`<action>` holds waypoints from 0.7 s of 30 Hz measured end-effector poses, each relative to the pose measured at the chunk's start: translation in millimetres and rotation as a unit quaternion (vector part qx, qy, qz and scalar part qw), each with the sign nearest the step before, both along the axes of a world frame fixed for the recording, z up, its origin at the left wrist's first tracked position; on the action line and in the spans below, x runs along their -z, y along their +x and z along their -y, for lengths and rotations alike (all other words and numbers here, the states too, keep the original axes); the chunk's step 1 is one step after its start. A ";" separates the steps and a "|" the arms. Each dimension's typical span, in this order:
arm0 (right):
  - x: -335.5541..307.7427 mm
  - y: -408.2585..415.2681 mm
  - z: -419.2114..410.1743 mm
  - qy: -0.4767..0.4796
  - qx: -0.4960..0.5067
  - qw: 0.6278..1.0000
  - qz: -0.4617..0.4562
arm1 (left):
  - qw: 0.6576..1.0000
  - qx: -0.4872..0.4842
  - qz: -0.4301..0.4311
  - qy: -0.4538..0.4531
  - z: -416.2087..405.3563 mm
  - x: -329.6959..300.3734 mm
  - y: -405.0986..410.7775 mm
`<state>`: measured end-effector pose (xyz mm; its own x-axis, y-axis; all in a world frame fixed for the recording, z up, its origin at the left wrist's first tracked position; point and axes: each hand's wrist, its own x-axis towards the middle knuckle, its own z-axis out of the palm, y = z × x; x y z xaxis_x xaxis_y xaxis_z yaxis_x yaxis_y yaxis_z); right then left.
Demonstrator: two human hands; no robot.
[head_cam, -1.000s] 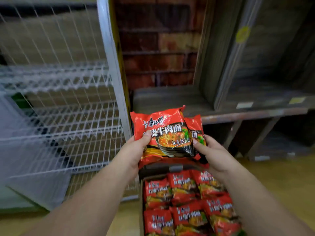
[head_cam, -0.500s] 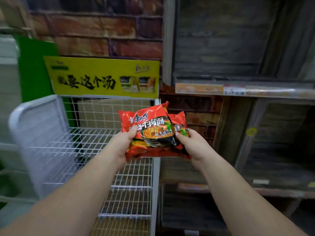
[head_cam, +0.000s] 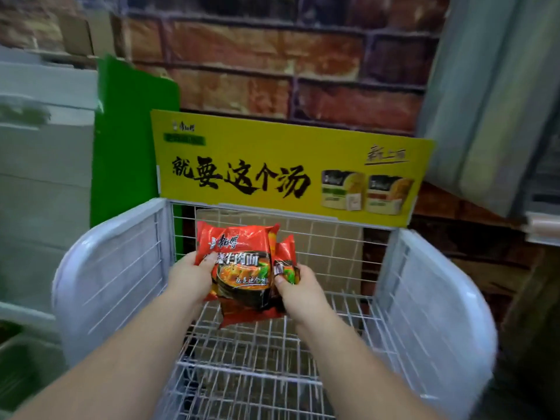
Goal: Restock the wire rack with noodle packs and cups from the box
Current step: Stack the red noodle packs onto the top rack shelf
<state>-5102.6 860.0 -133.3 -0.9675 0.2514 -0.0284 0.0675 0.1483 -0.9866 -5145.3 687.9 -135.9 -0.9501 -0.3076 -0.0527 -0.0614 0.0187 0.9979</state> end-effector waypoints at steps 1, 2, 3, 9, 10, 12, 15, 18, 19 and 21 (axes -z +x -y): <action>4.6 -15.4 14.5 0.009 -0.002 1.000 0.009 | 1.000 -0.012 0.008 -0.006 12.6 8.7 -18.7; 9.1 -29.2 26.8 0.017 0.003 1.000 0.014 | 1.000 -0.022 0.017 -0.012 24.1 17.3 -35.3; 12.8 -40.6 35.8 0.026 0.008 0.999 0.016 | 0.999 -0.035 0.021 -0.019 33.1 24.7 -49.3; 32.9 -89.1 77.1 0.078 0.079 0.993 0.038 | 0.982 -0.097 0.041 -0.156 72.7 52.8 -97.2; 36.3 -93.6 80.7 0.078 0.085 0.992 0.043 | 0.979 -0.099 0.043 -0.175 76.6 57.5 -101.9; 42.8 -97.4 84.3 0.080 0.088 0.991 0.054 | 0.973 -0.099 0.044 -0.206 81.1 66.4 -108.6; 50.9 -103.9 89.8 0.076 0.103 0.990 0.061 | 0.971 -0.099 0.053 -0.212 89.4 79.8 -120.3; 50.8 -109.0 88.4 0.065 0.133 0.988 0.047 | 0.970 -0.124 0.034 -0.205 86.7 79.4 -121.5; 49.9 -110.5 88.5 0.068 0.146 0.986 0.043 | 0.970 -0.139 0.023 -0.199 84.5 78.0 -119.6; 50.7 -113.5 88.7 0.075 0.161 0.983 0.044 | 0.969 -0.146 -0.008 -0.196 80.8 77.8 -111.2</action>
